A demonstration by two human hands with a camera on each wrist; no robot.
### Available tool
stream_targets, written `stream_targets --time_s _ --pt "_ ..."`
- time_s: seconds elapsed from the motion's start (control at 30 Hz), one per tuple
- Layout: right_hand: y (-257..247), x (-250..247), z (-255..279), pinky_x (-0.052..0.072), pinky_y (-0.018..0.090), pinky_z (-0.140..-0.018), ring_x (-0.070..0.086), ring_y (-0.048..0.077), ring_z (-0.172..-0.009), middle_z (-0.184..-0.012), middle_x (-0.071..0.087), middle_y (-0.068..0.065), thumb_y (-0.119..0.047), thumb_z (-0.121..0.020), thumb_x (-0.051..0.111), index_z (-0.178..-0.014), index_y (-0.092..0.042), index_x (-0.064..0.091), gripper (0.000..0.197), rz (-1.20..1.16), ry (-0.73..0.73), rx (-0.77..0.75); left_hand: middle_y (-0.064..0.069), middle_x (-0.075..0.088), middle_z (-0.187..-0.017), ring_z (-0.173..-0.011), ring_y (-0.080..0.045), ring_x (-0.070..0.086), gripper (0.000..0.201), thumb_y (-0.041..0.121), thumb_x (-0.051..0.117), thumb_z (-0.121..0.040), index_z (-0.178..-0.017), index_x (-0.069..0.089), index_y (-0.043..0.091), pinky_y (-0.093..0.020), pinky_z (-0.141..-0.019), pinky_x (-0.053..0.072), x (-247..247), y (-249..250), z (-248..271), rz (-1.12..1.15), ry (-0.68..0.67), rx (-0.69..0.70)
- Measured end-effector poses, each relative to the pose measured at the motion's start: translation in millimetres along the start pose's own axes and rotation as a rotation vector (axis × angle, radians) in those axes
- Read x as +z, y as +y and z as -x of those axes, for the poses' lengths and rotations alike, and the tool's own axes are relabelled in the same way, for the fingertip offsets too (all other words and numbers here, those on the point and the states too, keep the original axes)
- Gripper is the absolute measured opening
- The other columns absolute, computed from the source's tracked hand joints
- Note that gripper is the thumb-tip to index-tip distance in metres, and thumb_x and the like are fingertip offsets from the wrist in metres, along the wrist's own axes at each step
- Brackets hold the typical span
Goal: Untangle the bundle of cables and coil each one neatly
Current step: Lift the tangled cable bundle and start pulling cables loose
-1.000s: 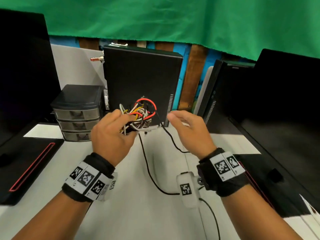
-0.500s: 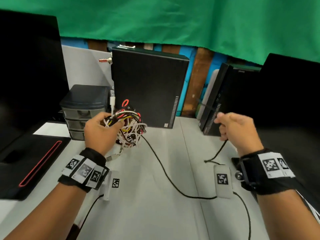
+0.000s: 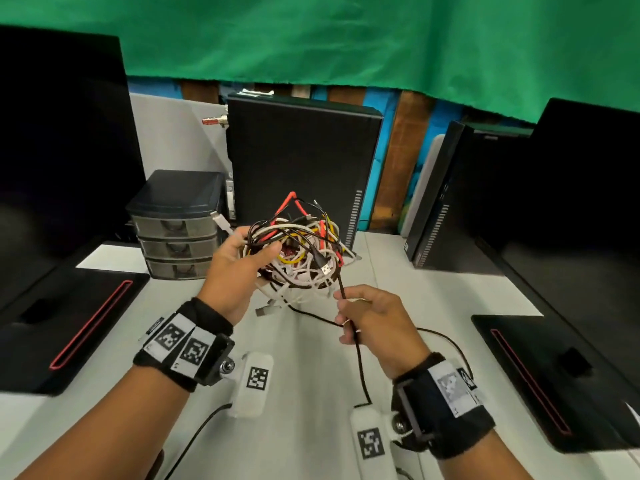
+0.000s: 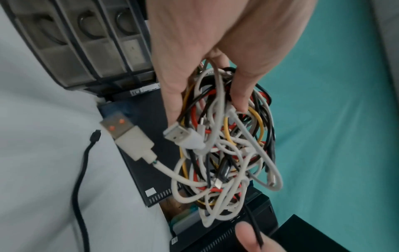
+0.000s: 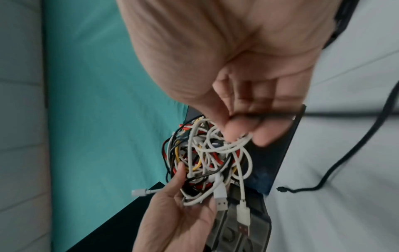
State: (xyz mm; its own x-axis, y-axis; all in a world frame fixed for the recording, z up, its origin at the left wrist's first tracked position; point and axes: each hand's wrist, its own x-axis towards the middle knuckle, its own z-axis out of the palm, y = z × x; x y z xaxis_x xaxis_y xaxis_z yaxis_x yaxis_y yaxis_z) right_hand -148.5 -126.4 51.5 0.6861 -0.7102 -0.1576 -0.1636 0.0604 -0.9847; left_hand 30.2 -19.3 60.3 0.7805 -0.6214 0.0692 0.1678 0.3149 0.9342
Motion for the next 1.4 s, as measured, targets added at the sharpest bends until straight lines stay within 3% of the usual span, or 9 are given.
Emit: stream_targets --time_s 0.3,0.4,0.5,0.63,0.73,0.87,1.03,1.13,1.4 --pt "2.6 -19.3 -8.3 0.03 0.016 -0.045 0.038 0.008 -0.048 -0.062 0.057 0.001 -0.007 -0.096 0.058 -0.07 -0.005 0.068 0.028 0.069 0.19 -0.174 -0.01 0.067 -0.127 -0.115 -0.029 0.066 0.042 -0.017 0.069 -0.069 -0.083 0.068 0.023 -0.033 -0.088 0.056 -3.1 7.0 9.5 -0.109 -0.577 0.196" --pt "3.9 -24.2 -9.1 0.038 0.021 -0.043 0.044 0.014 -0.05 -0.064 0.059 0.007 0.003 -0.094 0.055 -0.085 0.001 0.065 0.013 -0.064 0.211 -0.144 -0.015 0.064 -0.131 -0.119 -0.032 0.064 0.03 -0.012 0.072 -0.075 -0.086 0.066 0.015 -0.033 -0.093 0.053 4.6 8.6 14.1 -0.219 -0.701 0.317" --pt "8.0 -32.4 -7.5 0.061 0.039 -0.073 0.067 0.03 -0.079 -0.093 0.073 0.02 0.007 -0.09 0.054 -0.117 -0.009 0.056 0.031 -0.248 0.143 -0.093 -0.011 0.068 -0.127 -0.12 -0.029 0.063 0.025 -0.021 0.063 -0.08 -0.085 0.064 0.004 -0.035 -0.093 0.054 8.3 8.2 16.1 -0.246 -0.736 0.377" --pt "3.9 -51.5 -4.6 0.054 0.05 -0.093 0.067 0.035 -0.092 -0.104 0.071 0.021 -0.019 -0.096 0.052 -0.131 -0.023 0.053 0.035 -0.403 0.033 -0.026 -0.004 0.072 -0.118 -0.127 -0.016 0.057 0.022 -0.003 0.073 -0.075 -0.077 0.074 0.019 -0.03 -0.097 0.052 13.4 10.7 23.3 -0.157 -0.739 0.297" --pt "-10.6 -58.3 -1.7 0.057 0.044 -0.088 0.072 0.03 -0.087 -0.094 0.075 0.015 -0.035 -0.101 0.051 -0.115 -0.021 0.069 0.027 -0.106 -0.028 0.005 -0.004 0.073 -0.118 -0.136 -0.019 0.048 0.02 0.011 0.069 -0.075 -0.076 0.073 0.03 -0.05 -0.105 0.046 17.0 7.3 26.1 -0.283 -0.744 0.355" --pt "-16.6 -62.0 -6.4 0.053 0.03 -0.075 0.067 0.013 -0.08 -0.079 0.074 0.001 -0.018 -0.096 0.06 -0.087 -0.014 0.077 0.021 0.127 0.006 -0.064 0.006 0.074 -0.114 -0.134 -0.021 0.049 0.051 -0.017 0.072 -0.074 -0.077 0.07 0.034 -0.056 -0.104 0.045 18.3 -2.7 25.5 -0.503 -0.772 0.474" --pt "-24.2 -69.7 -17.0 0.048 0.015 -0.069 0.065 0.005 -0.078 -0.086 0.07 -0.011 -0.018 -0.097 0.06 -0.084 -0.02 0.074 0.02 0.553 0.238 -0.336 0.014 0.074 -0.105 -0.115 -0.015 0.06 0.023 0.016 0.065 -0.073 -0.076 0.068 0.038 -0.034 -0.097 0.049 24.6 2.2 31.9 -0.632 -0.732 0.559" --pt "-47.0 -80.2 -25.0 0.051 0.023 -0.071 0.066 0.009 -0.077 -0.084 0.069 -0.003 -0.011 -0.098 0.052 -0.085 -0.014 0.07 0.023 0.546 0.4 -0.457 0.011 0.075 -0.1 -0.108 -0.012 0.061 0.02 0.023 0.05 -0.065 -0.073 0.068 0.026 -0.028 -0.093 0.05 22.3 -0.9 36.0 -0.728 -0.817 0.564" --pt "-26.7 -84.0 -16.4 0.049 0.025 -0.063 0.066 0.017 -0.072 -0.094 0.073 0.005 -0.023 -0.097 0.06 -0.098 -0.017 0.071 0.013 0.456 0.061 0.009 0.019 0.061 -0.134 -0.144 -0.01 0.035 0.051 -0.003 0.052 -0.065 -0.089 0.067 0.039 -0.043 -0.115 0.033 9.6 -22.0 24.0 -0.912 -0.769 0.499"
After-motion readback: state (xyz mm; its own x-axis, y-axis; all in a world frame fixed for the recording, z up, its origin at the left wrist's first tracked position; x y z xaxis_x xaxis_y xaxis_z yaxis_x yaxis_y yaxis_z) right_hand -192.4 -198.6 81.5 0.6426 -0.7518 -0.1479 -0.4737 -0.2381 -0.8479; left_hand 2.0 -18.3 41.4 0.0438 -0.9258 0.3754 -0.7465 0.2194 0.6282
